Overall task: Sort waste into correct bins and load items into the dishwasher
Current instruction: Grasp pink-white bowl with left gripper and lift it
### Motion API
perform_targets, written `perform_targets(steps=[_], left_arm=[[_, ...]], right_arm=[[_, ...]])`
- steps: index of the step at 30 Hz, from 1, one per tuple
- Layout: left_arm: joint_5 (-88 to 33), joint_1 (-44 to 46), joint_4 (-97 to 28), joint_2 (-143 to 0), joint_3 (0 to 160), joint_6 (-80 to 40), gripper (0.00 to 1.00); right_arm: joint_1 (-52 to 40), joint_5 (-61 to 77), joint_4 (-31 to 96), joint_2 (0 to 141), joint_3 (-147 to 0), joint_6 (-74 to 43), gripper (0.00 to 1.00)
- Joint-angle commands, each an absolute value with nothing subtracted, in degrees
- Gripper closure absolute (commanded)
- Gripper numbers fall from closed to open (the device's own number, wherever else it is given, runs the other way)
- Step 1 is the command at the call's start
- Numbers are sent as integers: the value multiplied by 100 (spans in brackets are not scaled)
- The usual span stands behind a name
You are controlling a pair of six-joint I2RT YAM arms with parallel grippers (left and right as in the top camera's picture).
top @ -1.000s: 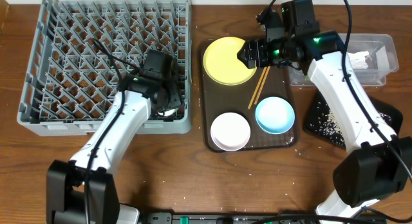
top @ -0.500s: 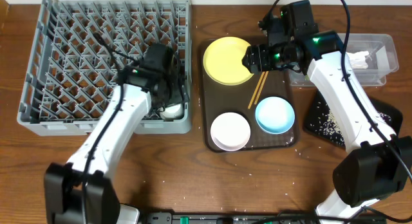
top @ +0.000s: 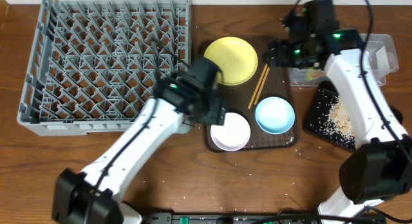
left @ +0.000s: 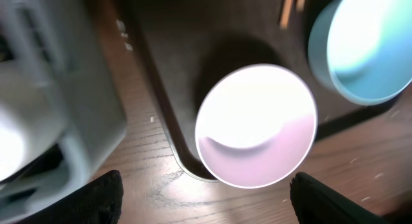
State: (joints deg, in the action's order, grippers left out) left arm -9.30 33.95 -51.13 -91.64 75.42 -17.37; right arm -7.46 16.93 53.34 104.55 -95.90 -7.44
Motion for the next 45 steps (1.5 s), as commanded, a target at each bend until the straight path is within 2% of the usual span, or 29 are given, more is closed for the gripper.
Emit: perform_targets(steps=[1, 11, 14, 16, 17, 20, 22, 25, 26, 37, 42, 45], left_arm=[[-469, 3599, -4978, -9695, 7594, -1035, 16], [-556, 3647, -4075, -10892, 7594, -292, 16], [-696, 3660, -4012, -11030, 7594, -294, 22], [-733, 3686, -4007, -11131, 7594, -301, 30], [-733, 3704, -4007, -11183, 7594, -301, 39], [-727, 3750, -3994, -11288, 7594, -301, 54], [-725, 3747, -3994, -11295, 7594, -303, 62], [-725, 3747, -3979, -11292, 7594, -303, 81], [-725, 3747, -3975, -11292, 7594, -303, 92], [-976, 3487, -4023, -10532, 7616, -1009, 93], [-1798, 3055, -4012, -9786, 7616, -1428, 93], [-1708, 2646, -3994, -9297, 7616, -1590, 93]], right_arm=[[-480, 1809, 5365, 10193, -9633, -801, 21], [-419, 1844, 5487, 10178, -9631, -652, 21], [-419, 1846, 5487, 10178, -9631, -652, 21], [-419, 1844, 5492, 10178, -9631, -652, 21], [-419, 1844, 5492, 10178, -9631, -652, 21], [-419, 1844, 5487, 10178, -9631, -652, 21], [-419, 1844, 5489, 10178, -9631, -650, 21], [-419, 1844, 5492, 10178, -9631, -650, 21], [-419, 1844, 5494, 10178, -9631, -652, 21], [-419, 1846, 5531, 10178, -9631, -652, 21], [-419, 1846, 5531, 10178, -9631, -652, 22], [-419, 1844, 5529, 10178, -9631, -652, 22]])
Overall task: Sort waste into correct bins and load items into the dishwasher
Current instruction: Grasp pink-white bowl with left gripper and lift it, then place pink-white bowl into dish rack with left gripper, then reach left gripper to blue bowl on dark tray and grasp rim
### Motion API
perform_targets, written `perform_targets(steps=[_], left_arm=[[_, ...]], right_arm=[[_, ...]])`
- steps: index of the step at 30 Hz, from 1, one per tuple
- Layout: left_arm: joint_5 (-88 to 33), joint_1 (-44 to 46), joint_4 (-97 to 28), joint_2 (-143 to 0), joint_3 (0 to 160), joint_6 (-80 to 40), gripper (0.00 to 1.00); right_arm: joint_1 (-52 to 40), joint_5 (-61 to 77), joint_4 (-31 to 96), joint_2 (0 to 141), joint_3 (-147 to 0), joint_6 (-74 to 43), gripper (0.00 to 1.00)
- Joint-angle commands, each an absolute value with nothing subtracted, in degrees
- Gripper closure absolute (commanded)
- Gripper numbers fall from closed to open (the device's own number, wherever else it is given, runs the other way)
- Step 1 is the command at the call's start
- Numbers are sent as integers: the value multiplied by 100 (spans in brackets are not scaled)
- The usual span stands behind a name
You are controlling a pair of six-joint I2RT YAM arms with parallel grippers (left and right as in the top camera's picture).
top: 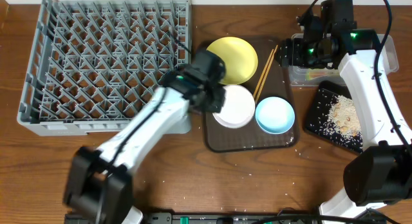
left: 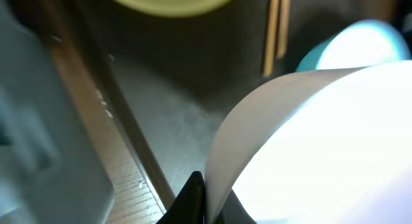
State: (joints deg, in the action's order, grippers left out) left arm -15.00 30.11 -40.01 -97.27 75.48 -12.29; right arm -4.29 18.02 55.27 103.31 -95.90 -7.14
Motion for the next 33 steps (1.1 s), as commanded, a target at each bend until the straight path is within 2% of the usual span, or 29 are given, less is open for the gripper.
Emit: perform_targets(steps=[1, 10, 14, 21, 33], left_arm=[[-1387, 2526, -3997, -9181, 7616, -1715, 93], [2349, 1750, -3642, -8799, 7616, -2067, 92], [3734, 1721, -3164, -8954, 7614, -1522, 93], [5846, 1839, -2539, -9544, 7614, -1232, 93], [7544, 2517, -2305, -10866, 7614, -1096, 93]], right_arm=[[-419, 1846, 5529, 10178, -9631, -652, 22], [-419, 1846, 5509, 10178, -9631, -652, 22], [-421, 1844, 5496, 10180, -9631, -655, 22], [-419, 1844, 5468, 10180, -9631, -652, 20], [-419, 1844, 5472, 10180, -9631, -609, 20]])
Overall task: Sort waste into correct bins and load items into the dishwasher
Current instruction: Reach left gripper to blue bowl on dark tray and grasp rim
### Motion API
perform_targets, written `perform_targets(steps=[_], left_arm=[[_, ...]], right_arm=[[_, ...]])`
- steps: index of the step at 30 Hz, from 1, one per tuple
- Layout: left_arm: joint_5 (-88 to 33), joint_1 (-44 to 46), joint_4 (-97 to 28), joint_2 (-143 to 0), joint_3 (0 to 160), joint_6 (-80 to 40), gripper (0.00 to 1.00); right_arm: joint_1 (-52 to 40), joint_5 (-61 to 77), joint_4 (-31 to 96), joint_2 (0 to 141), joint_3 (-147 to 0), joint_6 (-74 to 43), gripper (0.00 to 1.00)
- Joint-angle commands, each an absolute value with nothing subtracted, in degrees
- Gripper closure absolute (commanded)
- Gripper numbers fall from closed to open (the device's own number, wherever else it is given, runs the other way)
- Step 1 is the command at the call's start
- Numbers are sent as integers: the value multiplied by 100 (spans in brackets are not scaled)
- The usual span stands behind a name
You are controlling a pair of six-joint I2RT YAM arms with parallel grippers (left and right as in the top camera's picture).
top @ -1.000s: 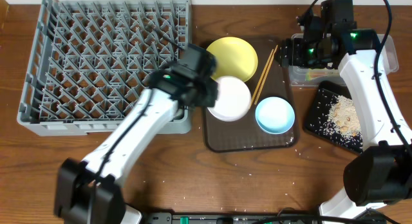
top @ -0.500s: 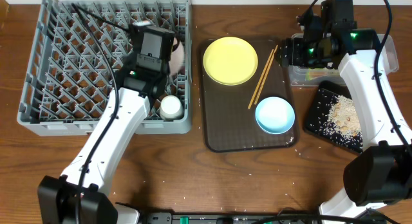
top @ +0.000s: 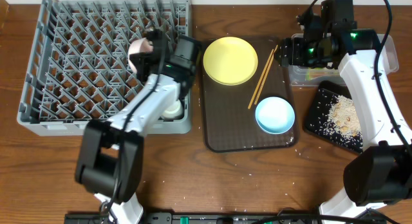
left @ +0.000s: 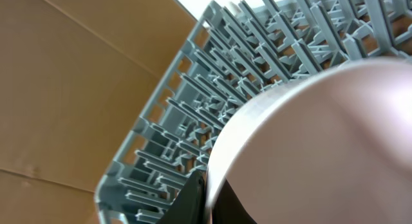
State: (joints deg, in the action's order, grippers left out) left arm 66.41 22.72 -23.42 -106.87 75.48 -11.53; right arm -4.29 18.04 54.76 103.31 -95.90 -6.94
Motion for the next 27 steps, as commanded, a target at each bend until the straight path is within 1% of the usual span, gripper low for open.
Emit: perform_targets(steps=[1, 8, 10, 11, 12, 16, 19, 24, 27], left_arm=[[7607, 2587, -2320, -10936, 7609, -1096, 93], [7609, 2910, -2589, -11343, 7603, -1096, 92], [7609, 3004, -2696, -11349, 7603, -1096, 83], [7612, 3035, -2707, -11347, 7603, -1094, 75], [7609, 3079, -2714, -11345, 7603, -1094, 69], [7531, 3267, -2716, -11319, 7603, -1063, 64], [7181, 3387, -2716, -11242, 7605, -917, 62], [6031, 3435, -2832, -10978, 7605, -880, 53], [5249, 3433, -2849, -10665, 7607, -880, 44]], right_arm=[[-419, 1844, 5472, 10180, -9631, -604, 20], [-419, 1841, 5505, 10180, -9631, -504, 19], [-419, 1841, 5502, 10180, -9631, -504, 19], [-419, 1841, 5505, 10180, -9631, -504, 19], [-419, 1841, 5502, 10180, -9631, -504, 19], [-419, 1841, 5502, 10180, -9631, -504, 19], [-419, 1844, 5502, 10180, -9631, -504, 19], [-419, 1844, 5505, 10180, -9631, -506, 19], [-419, 1848, 5485, 10180, -9631, -506, 19]])
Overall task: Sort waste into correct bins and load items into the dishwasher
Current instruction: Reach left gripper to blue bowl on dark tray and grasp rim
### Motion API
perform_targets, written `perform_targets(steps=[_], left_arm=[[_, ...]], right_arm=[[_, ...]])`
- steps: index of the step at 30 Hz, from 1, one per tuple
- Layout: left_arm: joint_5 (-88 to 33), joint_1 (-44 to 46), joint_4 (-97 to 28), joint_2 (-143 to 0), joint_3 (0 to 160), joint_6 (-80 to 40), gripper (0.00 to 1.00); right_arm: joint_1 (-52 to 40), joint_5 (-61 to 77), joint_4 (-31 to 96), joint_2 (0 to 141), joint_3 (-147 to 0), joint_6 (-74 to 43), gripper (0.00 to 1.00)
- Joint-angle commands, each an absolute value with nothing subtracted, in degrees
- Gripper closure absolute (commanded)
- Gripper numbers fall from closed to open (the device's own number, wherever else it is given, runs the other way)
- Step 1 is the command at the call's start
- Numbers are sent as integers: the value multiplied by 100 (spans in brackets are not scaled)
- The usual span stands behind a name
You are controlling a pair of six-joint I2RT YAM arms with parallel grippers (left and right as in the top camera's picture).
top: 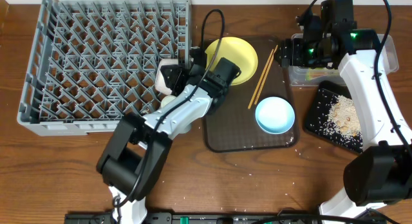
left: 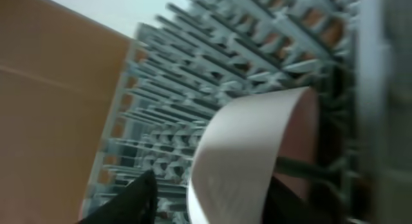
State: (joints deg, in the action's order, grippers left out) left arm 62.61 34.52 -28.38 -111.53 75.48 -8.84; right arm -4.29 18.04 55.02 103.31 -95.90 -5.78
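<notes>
A white bowl with a pinkish inside (top: 165, 76) stands on edge among the prongs at the right side of the grey dishwasher rack (top: 32, 76). My left gripper (top: 183, 76) reaches in over the rack's right wall. In the left wrist view the bowl (left: 257, 153) sits between my left gripper's (left: 215, 182) fingers, with a gap on the left side, so the gripper is open. A yellow plate (top: 235, 56), a blue bowl (top: 275, 114) and chopsticks (top: 259, 82) lie on the brown tray (top: 232, 137). My right gripper (top: 291, 53) hovers by the clear bin (top: 380, 47); its jaws are hard to read.
A black tray with crumbs (top: 335, 118) lies right of the brown tray, below the clear bin. A small white item (top: 168, 102) sits in the rack's near right corner. The rack's prongs (left: 212, 63) crowd around the bowl.
The bowl was held over the rack's upper right part; now it stands in the rack lower down near the right wall, and my left gripper has opened. The right arm has not moved.
My left gripper was open over the white bowl on the brown tray, while the right arm was above the tray's far right corner. Then the left was shut on the bowl's rim, lifted, and the right was at the clear bin. The bowl was over the rack, and now stands in it.
</notes>
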Motion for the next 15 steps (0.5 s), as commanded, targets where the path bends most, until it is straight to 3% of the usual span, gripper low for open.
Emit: perform_targets(steps=[1, 6, 11, 15], left_arm=[[4941, 3433, -2858, -10530, 7609, -880, 41], [3039, 3430, -2891, -9710, 7612, -1046, 33], [40, 3435, -2893, -9098, 7609, -2196, 30], [-947, 3562, -2856, -9408, 7599, -2773, 30]], right_arm=[[-419, 1857, 5446, 10180, -9631, -506, 20], [-349, 2298, 5135, 10110, -9743, -510, 19], [19, 2418, 5122, 9800, -10422, -827, 18], [467, 2257, 5113, 9426, -10643, -1291, 18]])
